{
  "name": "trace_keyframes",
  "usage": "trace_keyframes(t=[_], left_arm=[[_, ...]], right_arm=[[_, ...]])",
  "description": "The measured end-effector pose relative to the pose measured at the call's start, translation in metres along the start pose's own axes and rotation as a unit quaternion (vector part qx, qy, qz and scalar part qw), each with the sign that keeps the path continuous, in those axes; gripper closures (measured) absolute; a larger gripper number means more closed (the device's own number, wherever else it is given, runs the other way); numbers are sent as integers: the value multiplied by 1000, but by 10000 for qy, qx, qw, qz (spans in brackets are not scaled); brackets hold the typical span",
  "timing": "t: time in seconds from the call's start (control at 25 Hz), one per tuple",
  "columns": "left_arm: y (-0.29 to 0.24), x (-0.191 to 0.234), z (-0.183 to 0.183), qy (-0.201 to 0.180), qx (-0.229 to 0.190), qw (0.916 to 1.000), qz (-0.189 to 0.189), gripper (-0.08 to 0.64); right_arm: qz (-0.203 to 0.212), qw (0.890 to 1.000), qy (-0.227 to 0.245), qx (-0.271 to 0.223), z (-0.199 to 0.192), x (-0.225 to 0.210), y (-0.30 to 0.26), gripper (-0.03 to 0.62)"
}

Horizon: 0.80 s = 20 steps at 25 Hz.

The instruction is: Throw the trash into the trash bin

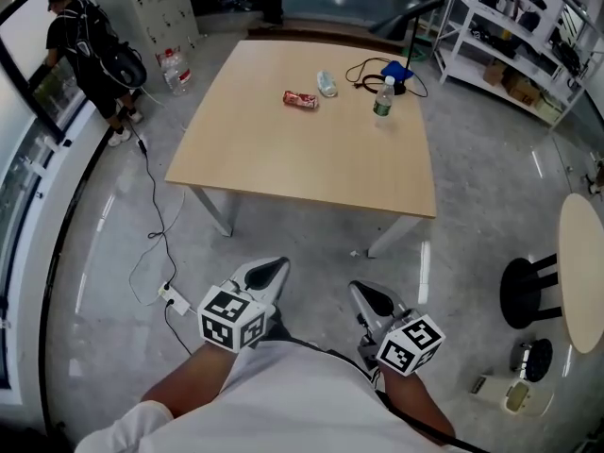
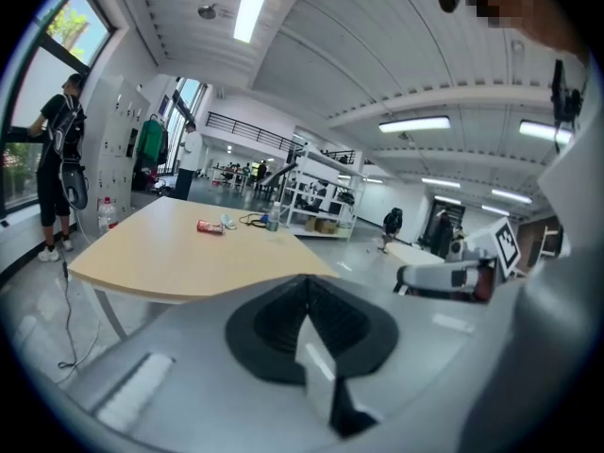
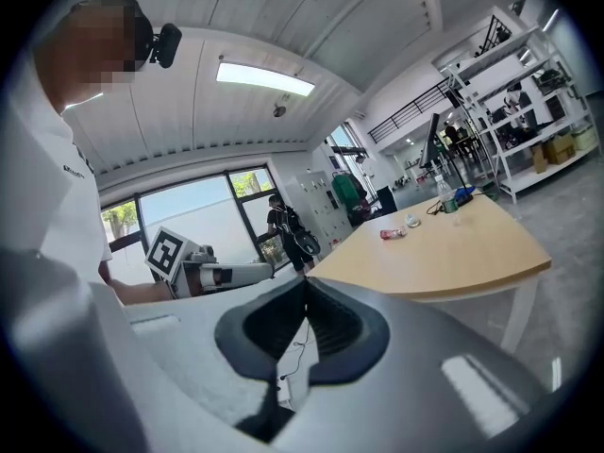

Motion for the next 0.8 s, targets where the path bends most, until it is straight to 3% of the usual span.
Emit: trace_keyframes(t=[0.48, 0.8], left_arm=[[-51, 84, 57, -91, -50, 9992, -394, 554], [-75, 166, 95, -559, -84, 9963, -650, 554]], right_arm=[[-194, 9993, 154, 286, 44, -24, -96, 591], [-417, 9977, 369, 374, 73, -35, -181, 591]])
Point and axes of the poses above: the fingertips, and each gripper's own axes: y backward along the fingers, x to its left, z out of its top, the point moved 10 cm from there along y, backward along the fingers, and after that the axes turned 1 degree about x, right-handed, at the moved point
